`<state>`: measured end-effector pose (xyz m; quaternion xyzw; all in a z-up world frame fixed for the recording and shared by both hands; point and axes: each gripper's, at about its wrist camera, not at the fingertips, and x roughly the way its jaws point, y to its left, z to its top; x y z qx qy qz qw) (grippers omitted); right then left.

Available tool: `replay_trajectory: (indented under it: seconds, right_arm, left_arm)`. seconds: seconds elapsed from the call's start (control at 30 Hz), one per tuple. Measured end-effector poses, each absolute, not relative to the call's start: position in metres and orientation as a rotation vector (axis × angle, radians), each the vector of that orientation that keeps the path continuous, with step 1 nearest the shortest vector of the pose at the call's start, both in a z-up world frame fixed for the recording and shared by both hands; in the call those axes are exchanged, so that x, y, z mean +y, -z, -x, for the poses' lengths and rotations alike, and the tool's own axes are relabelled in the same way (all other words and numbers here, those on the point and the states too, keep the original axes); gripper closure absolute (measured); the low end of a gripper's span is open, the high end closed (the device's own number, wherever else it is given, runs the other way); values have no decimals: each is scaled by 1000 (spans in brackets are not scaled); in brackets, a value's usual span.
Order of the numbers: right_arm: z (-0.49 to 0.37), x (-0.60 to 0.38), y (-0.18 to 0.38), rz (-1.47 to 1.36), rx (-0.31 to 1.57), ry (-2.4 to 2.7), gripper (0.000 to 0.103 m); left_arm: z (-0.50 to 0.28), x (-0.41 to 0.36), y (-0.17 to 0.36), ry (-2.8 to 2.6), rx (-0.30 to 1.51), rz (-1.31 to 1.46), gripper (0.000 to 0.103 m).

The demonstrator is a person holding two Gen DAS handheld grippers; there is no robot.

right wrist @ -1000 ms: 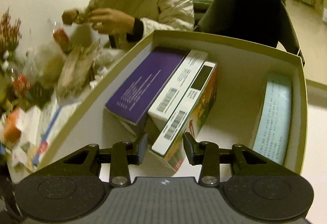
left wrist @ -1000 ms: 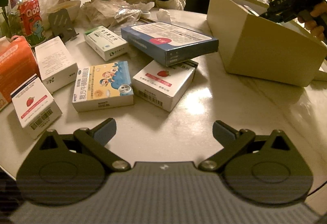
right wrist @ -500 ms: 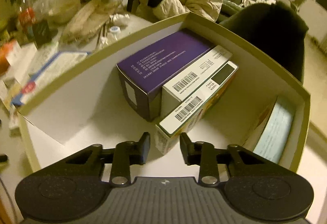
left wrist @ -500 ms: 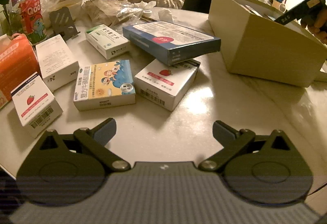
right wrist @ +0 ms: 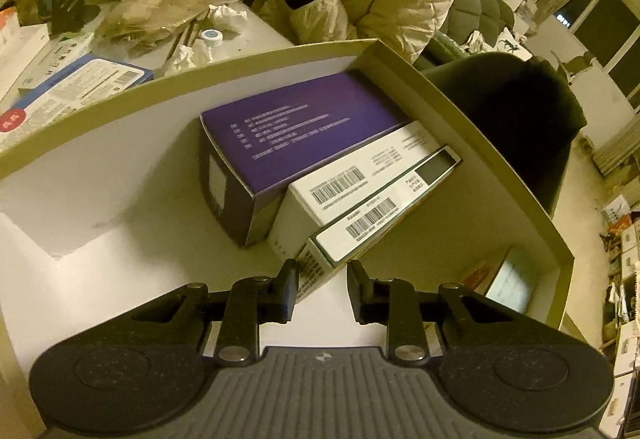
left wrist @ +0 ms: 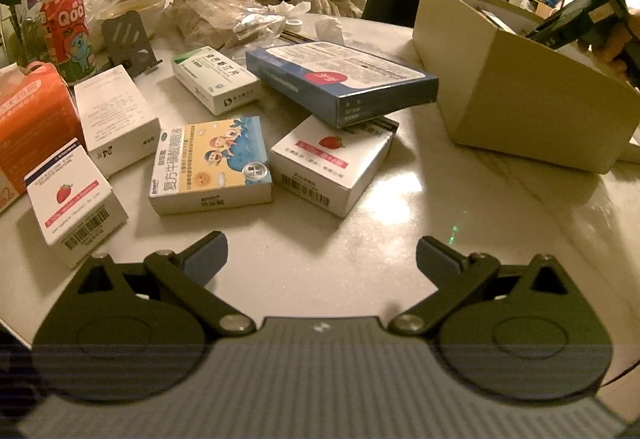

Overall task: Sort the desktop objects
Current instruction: 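Lift the right gripper out of the beige box and back toward the table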

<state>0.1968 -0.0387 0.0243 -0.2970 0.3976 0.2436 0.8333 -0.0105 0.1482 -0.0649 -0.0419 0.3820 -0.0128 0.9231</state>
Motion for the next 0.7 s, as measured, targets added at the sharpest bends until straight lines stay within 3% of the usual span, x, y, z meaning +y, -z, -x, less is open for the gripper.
replay_trajectory:
  seconds: [0.23,0.63,0.7]
  right_arm:
    - [-195,-41,-23,615,841,-509,72]
    - [-191,-40,-24,592,840,-504,60]
    - [-190,-42,-25,579,842,-495,54]
  left_arm:
    - [12,149,63,24,779,89,1]
    - [16,149,61,17,772,87,1]
    - [16,150,61,15,772,89,1]
